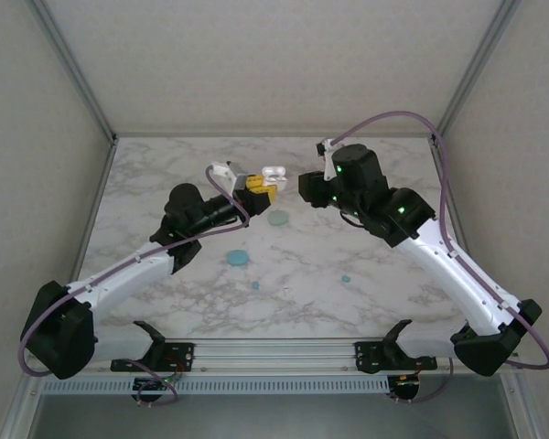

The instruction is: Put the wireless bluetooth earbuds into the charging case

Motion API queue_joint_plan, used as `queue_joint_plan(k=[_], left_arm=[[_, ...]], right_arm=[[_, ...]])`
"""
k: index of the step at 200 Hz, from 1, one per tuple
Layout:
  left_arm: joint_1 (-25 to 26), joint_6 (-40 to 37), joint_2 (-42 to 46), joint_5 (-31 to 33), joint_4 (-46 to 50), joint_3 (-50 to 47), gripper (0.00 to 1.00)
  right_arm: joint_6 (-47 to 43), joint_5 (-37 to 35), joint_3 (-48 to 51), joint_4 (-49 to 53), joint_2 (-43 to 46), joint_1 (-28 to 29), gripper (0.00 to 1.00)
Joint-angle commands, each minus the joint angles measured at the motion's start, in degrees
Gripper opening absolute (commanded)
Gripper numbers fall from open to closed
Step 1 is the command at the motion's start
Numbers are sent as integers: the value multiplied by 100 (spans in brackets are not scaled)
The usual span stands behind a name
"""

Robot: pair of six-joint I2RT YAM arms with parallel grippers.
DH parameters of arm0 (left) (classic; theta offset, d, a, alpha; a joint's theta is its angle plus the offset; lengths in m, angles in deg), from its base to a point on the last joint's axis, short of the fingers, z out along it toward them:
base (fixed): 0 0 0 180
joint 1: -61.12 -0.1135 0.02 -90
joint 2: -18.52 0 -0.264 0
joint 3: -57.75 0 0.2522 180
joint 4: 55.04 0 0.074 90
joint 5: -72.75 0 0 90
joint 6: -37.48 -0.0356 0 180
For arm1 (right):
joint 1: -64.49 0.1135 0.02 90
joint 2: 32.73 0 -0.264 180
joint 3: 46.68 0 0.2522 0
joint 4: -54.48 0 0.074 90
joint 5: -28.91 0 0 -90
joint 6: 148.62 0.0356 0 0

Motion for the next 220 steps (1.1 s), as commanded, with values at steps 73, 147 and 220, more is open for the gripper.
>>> queue_joint_plan(k=[73, 147, 220], left_arm=[[174, 29, -138, -217, -339, 344, 11], [226, 251, -147, -155, -559, 342, 12], [243, 351, -121, -96, -676, 298, 12]], right_arm=[[39, 479, -104, -827, -144, -31, 32], [55, 532, -3, -1083, -231, -32, 32], [72, 666, 171, -1182, -350, -31, 31]])
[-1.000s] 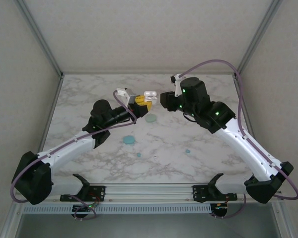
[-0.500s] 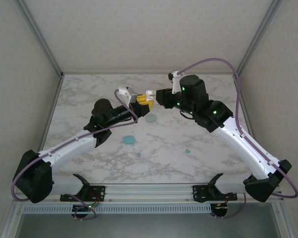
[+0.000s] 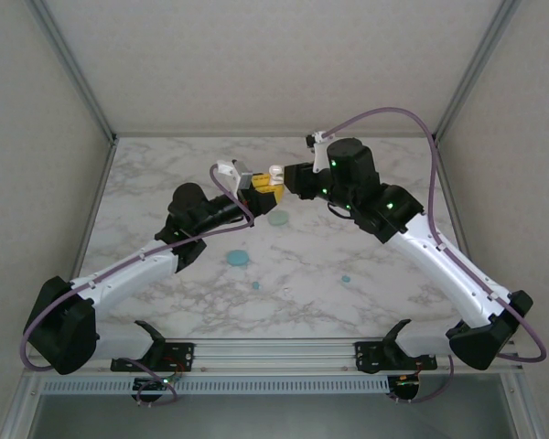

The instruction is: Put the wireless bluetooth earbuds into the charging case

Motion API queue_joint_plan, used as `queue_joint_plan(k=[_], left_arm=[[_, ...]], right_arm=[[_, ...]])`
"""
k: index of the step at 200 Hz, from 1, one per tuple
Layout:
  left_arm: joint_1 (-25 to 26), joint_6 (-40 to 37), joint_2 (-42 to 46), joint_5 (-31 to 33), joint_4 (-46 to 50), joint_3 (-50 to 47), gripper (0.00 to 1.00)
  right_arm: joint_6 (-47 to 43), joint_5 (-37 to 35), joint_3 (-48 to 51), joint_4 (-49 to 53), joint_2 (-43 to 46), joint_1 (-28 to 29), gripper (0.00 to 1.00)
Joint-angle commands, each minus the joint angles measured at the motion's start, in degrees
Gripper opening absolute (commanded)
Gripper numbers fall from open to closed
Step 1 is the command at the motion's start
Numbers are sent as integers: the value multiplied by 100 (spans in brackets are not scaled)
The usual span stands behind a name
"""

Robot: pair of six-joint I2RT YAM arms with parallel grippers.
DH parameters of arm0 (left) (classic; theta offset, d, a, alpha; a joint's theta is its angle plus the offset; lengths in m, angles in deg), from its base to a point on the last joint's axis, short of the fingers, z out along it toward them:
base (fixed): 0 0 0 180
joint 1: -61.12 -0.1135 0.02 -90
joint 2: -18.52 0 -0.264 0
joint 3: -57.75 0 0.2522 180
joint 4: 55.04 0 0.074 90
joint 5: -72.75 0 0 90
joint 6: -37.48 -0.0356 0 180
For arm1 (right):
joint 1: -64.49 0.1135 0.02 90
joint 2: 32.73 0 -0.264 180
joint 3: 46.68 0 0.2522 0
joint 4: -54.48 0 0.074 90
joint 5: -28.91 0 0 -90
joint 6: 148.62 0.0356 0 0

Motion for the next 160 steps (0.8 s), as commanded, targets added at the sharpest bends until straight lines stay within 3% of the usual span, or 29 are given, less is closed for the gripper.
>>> queue_joint_plan(k=[1, 74, 160], left_arm=[[53, 178, 15, -17, -372, 132, 12], [58, 214, 15, 204, -443, 116, 11], [57, 171, 44, 200, -462, 111, 11]], right_arm=[[37, 98, 69, -200, -102, -31, 31], [-29, 591, 226, -180, -47, -31, 32], [-26, 702, -68, 271, -48, -33, 42]])
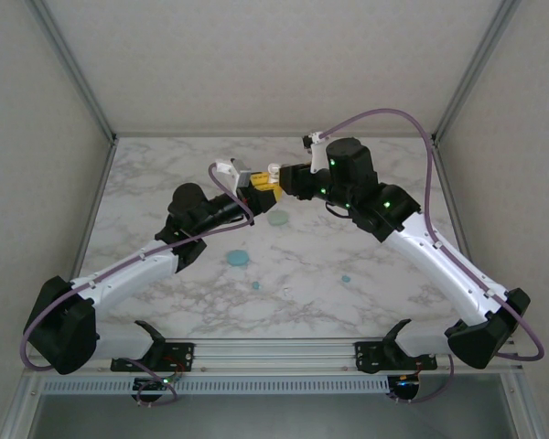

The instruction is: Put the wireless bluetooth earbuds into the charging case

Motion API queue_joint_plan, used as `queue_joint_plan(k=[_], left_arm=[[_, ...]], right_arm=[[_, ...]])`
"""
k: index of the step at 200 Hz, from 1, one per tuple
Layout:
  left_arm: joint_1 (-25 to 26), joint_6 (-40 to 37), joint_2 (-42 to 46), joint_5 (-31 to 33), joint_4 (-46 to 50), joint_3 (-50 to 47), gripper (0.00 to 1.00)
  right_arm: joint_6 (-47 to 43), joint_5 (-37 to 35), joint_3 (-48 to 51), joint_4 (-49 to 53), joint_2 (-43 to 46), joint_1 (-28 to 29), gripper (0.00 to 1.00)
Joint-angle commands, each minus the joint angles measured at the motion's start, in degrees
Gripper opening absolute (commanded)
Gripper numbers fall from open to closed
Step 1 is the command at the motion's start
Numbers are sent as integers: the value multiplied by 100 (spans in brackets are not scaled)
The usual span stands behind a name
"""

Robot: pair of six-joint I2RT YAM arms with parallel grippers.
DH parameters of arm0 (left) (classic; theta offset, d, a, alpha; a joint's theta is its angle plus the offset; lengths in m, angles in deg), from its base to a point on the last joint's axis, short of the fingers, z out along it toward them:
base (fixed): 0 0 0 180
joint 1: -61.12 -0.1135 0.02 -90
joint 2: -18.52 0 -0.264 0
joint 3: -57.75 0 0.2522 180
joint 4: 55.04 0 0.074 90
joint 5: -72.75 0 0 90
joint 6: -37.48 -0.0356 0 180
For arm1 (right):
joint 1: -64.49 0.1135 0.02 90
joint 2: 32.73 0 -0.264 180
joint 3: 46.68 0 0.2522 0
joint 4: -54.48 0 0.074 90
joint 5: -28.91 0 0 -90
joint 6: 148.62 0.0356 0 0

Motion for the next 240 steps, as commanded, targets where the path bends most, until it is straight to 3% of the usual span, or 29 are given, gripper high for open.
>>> queue_joint_plan(k=[1, 70, 120, 185, 240], left_arm=[[53, 7, 47, 29, -427, 112, 11], [52, -90, 72, -11, -374, 122, 11], [57, -116, 72, -54, -368, 131, 11], [47, -420, 174, -97, -210, 79, 10], [-91, -525, 577, 226, -8, -197, 10]], right_arm=[[-2, 288, -154, 409, 6, 31, 42], [251, 433, -414, 642, 97, 33, 48], [512, 280, -486, 638, 167, 33, 61], [648, -75, -488, 588, 498, 33, 61], [681, -1120, -247, 1471, 911, -362, 58]])
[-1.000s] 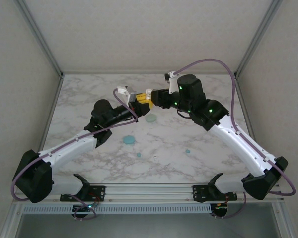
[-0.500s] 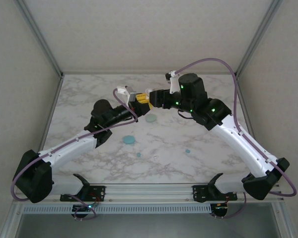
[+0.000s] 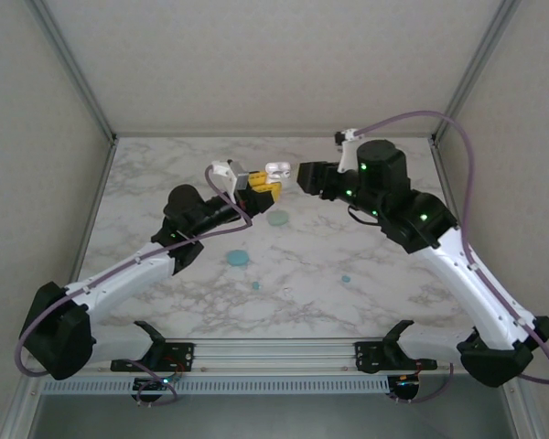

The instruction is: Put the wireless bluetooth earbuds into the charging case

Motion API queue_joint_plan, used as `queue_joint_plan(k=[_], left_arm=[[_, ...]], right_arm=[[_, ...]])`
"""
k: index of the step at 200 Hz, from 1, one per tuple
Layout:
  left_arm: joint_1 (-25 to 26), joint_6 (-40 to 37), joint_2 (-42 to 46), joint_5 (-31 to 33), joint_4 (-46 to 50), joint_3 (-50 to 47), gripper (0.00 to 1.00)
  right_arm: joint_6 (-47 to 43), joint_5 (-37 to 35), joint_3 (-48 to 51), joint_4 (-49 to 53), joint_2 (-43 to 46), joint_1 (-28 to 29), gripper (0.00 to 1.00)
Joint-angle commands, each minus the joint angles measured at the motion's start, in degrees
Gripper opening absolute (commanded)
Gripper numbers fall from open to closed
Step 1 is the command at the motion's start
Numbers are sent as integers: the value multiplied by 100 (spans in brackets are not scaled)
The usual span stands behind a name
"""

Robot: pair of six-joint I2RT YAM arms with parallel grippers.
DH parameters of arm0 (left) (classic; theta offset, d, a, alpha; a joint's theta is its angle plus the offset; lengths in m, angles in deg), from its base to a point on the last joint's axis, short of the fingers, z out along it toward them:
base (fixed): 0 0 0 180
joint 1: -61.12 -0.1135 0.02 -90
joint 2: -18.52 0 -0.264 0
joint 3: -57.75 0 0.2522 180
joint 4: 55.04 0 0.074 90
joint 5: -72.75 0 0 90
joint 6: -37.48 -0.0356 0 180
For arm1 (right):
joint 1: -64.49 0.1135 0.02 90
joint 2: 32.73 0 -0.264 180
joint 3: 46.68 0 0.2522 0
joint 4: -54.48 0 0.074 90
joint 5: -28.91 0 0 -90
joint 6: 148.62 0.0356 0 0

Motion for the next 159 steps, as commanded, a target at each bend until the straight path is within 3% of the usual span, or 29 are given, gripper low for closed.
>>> queue_joint_plan(k=[1, 33, 75, 102, 159], left_arm=[[-94, -88, 317, 187, -49, -135, 10], [-283, -20, 638, 320, 88, -297, 10], [-544, -93, 1164, 502, 389, -546, 11], [-650, -181, 1439, 608, 551, -638, 11], [-820, -279, 1697, 659, 777, -666, 11]], right_arm=[[59, -589, 67, 661, 104, -199, 57], [50, -216, 525, 1382, -167, -331, 56], [271, 1074, 1583, 1703, -1183, -203, 51], [349, 1241, 1997, 1504, -1932, 361, 52], [279, 1072, 1732, 1580, -3173, 1180, 55]])
